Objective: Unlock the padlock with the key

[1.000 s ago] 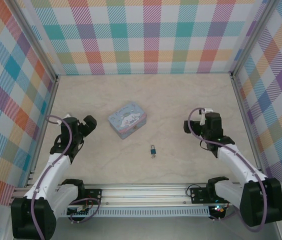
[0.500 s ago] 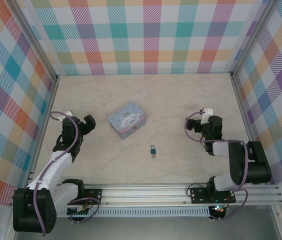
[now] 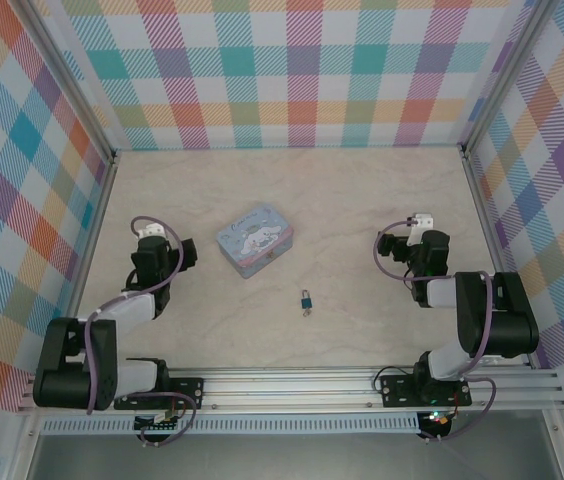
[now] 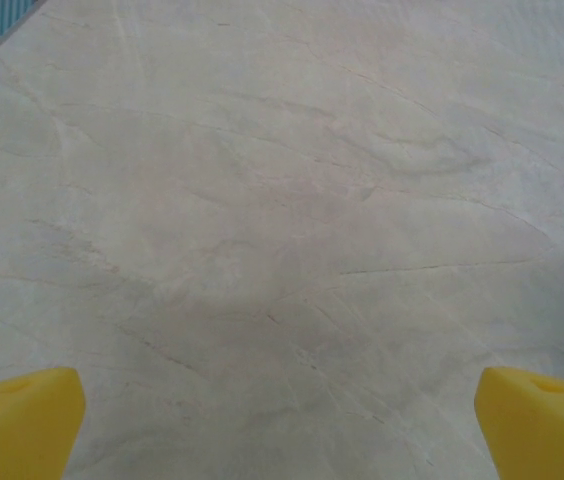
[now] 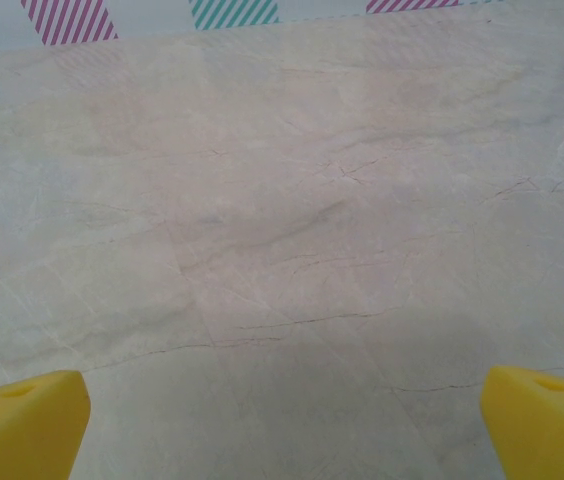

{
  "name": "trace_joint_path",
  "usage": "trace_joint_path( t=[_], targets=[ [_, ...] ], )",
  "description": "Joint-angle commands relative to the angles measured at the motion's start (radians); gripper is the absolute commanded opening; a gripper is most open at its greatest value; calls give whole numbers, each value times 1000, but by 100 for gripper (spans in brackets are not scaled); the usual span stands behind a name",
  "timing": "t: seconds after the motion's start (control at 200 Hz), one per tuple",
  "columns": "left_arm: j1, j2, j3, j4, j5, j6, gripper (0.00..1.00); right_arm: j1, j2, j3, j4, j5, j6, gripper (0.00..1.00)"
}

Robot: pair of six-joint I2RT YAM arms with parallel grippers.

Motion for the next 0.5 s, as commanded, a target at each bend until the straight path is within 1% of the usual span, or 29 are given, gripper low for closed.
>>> trace_joint_path(
  t=[0.0, 0.17, 0.245, 0.34, 0.36, 0.4, 0.44, 0.5],
  targets=[
    [12, 47, -20, 222, 88, 89, 100, -4, -2, 14, 27, -3, 16, 100],
    [13, 106, 1, 265, 156, 90, 100, -4, -2, 14, 29, -4, 15, 100],
    [11, 188, -25, 404, 188, 90, 100, -5, -2, 14, 29, -3, 16, 100],
    [12, 293, -30, 517, 220, 103, 100, -4, -2, 15, 27, -3, 16, 100],
    [10, 287, -25, 508, 232, 108, 100, -4, -2, 14, 29, -3, 16, 100],
    [10, 274, -6, 436, 232, 109, 100, -4, -2, 15, 27, -3, 15, 100],
    [10, 287, 3, 441, 231, 109, 100, -4, -2, 15, 27, -2, 15, 100],
    [9, 286, 37, 371, 207, 100, 100, -5, -2, 16, 27, -3, 14, 100]
  ],
)
